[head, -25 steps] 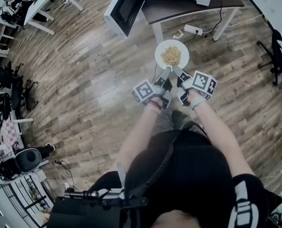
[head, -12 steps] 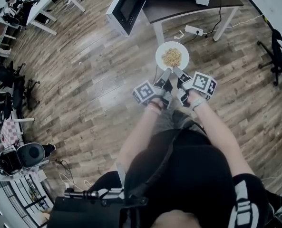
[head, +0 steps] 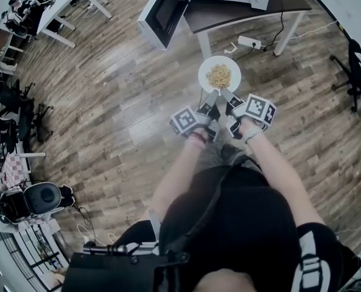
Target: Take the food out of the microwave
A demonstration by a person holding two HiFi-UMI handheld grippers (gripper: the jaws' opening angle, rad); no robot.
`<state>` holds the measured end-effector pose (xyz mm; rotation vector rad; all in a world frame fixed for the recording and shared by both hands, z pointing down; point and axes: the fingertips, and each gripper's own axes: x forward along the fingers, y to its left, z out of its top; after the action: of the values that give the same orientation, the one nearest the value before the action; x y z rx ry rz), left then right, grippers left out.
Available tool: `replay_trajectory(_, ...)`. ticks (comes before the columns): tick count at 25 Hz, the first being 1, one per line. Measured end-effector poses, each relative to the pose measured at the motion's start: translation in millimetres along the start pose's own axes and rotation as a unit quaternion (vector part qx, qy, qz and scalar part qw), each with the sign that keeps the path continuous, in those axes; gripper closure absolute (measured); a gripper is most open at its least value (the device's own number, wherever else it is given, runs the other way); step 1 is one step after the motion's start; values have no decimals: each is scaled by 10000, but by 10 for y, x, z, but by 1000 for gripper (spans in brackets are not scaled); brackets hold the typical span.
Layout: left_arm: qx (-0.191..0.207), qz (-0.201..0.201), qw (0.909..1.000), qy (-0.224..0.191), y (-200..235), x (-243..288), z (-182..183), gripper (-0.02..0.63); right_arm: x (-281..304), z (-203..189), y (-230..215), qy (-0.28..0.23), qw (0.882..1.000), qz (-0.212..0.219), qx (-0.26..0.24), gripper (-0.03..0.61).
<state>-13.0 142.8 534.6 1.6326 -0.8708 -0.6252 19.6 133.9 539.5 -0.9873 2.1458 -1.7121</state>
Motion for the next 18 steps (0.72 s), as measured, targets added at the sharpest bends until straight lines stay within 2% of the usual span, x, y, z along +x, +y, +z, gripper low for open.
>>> replay_trajectory(6, 106, -96, 9999, -27, -43, 21, 15, 589, 0, 12, 2, 9, 10000, 27, 19, 531)
replay_trajectory(18, 48, -38, 9999, -139, -34, 3, 21, 589, 14, 19, 16, 64, 9999, 89, 71, 534)
